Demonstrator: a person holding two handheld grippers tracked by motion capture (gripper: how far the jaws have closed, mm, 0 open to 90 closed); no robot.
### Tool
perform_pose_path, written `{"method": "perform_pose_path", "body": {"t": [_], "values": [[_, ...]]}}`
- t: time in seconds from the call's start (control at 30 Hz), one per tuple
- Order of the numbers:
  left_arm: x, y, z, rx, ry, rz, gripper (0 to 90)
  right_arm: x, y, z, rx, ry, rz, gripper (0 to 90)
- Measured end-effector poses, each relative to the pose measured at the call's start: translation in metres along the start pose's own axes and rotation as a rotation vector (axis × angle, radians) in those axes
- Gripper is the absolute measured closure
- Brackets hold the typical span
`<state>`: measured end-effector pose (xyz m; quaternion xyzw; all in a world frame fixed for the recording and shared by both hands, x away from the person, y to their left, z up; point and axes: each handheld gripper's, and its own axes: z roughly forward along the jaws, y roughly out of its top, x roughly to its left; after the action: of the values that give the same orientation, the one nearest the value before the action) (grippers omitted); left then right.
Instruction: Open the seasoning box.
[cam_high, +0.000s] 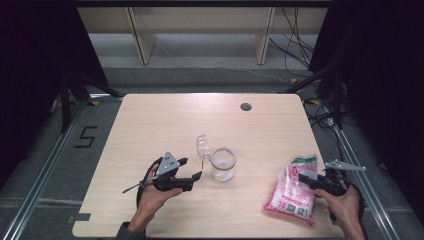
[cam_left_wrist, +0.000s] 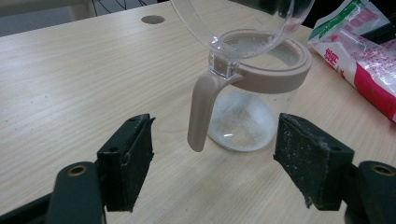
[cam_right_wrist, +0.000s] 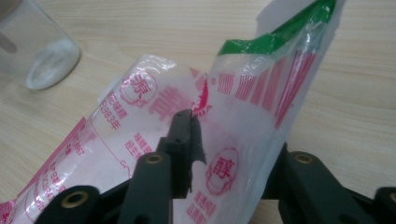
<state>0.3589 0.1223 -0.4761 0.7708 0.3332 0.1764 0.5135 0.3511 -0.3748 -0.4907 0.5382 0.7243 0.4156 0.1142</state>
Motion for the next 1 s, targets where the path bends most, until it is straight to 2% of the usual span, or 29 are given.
{"method": "perform_pose_path", "body": {"t": [0.03, 0.13, 0.17, 0.2, 0.27, 0.3, 0.33, 0.37, 0.4, 0.43, 0.47, 0.53, 0.57, 0.6, 0.63, 0.67, 0.7, 0.73, 0.77, 0.8, 0.87, 0.93, 0.97, 1.0], "values": [[-0.001, 0.000, 0.000, 0.001, 0.001, -0.009, 27.3, 0.001, 0.000, 0.001, 0.010, 0.013, 0.027, 70.0], [-0.004, 0.001, 0.000, 0.004, 0.000, -0.002, 27.3, -0.004, 0.001, 0.004, 0.003, 0.041, -0.027, 80.0], [-0.006, 0.001, 0.000, 0.001, 0.000, -0.010, 27.2, -0.003, 0.000, 0.004, -0.006, 0.033, -0.022, 83.6], [-0.007, 0.002, -0.001, 0.006, -0.004, 0.005, 27.2, -0.004, 0.000, 0.003, -0.010, 0.064, -0.014, 87.0], [-0.014, 0.003, -0.001, 0.005, -0.016, 0.013, 27.2, -0.002, -0.001, 0.001, -0.007, 0.077, 0.031, 89.6], [-0.018, 0.003, -0.001, 0.000, -0.025, 0.017, 27.1, -0.005, -0.001, 0.001, -0.027, 0.078, -0.010, 90.0], [-0.022, 0.002, -0.002, 0.005, -0.032, 0.026, 27.1, -0.005, -0.001, 0.001, -0.027, 0.078, -0.010, 90.0], [-0.027, 0.002, -0.001, 0.007, -0.040, 0.035, 27.1, -0.001, -0.002, 0.000, -0.019, 0.071, 0.027, 90.0], [-0.034, 0.001, 0.000, 0.004, -0.053, 0.033, 27.1, -0.001, -0.001, -0.001, -0.024, 0.086, 0.024, 90.0], [-0.037, 0.001, 0.000, 0.013, -0.060, 0.048, 27.1, -0.001, -0.001, -0.001, -0.040, 0.074, 0.004, 90.0], [-0.045, 0.001, 0.002, 0.022, -0.072, 0.062, 27.0, 0.000, -0.001, -0.004, -0.048, 0.093, 0.004, 90.0], [-0.050, 0.001, 0.004, 0.023, -0.088, 0.062, 27.0, -0.001, -0.001, -0.004, -0.060, 0.111, -0.014, 90.0], [-0.053, 0.001, 0.005, 0.032, -0.093, 0.069, 27.0, 0.001, 0.000, -0.006, -0.062, 0.104, -0.020, 90.0], [-0.057, 0.002, 0.008, 0.038, -0.100, 0.076, 27.0, 0.002, 0.000, -0.006, -0.091, 0.105, -0.016, 90.0], [-0.059, 0.002, 0.009, 0.038, -0.115, 0.070, 27.0, 0.004, 0.000, -0.008, -0.105, 0.099, -0.017, 90.0], [-0.061, 0.002, 0.011, 0.040, -0.117, 0.080, 27.0, 0.005, -0.001, -0.008, -0.118, 0.114, -0.021, 90.0], [-0.063, 0.002, 0.013, 0.044, -0.121, 0.080, 27.0, 0.005, -0.001, -0.011, -0.136, 0.105, -0.043, 90.0], [-0.065, 0.002, 0.014, 0.042, -0.130, 0.084, 27.0, 0.010, -0.001, -0.015, -0.127, 0.115, 0.008, 90.0], [-0.066, 0.002, 0.015, 0.050, -0.136, 0.091, 27.0, 0.013, -0.001, -0.017, -0.147, 0.132, 0.014, 90.0], [-0.067, 0.001, 0.016, 0.048, -0.134, 0.094, 27.1, 0.015, 0.000, -0.021, -0.176, 0.139, -0.014, 90.0], [-0.068, 0.001, 0.016, 0.051, -0.137, 0.084, 27.1, 0.017, 0.000, -0.023, -0.193, 0.143, -0.029, 90.0], [-0.068, 0.000, 0.016, 0.045, -0.129, 0.080, 27.0, 0.019, 0.001, -0.024, -0.196, 0.158, -0.024, 90.0], [-0.068, 0.000, 0.015, 0.045, -0.130, 0.081, 27.0, 0.023, 0.000, -0.025, -0.206, 0.157, -0.006, 90.0], [-0.067, 0.000, 0.016, 0.041, -0.131, 0.099, 27.1, 0.024, 0.001, -0.026, -0.212, 0.152, -0.026, 90.0]]}}
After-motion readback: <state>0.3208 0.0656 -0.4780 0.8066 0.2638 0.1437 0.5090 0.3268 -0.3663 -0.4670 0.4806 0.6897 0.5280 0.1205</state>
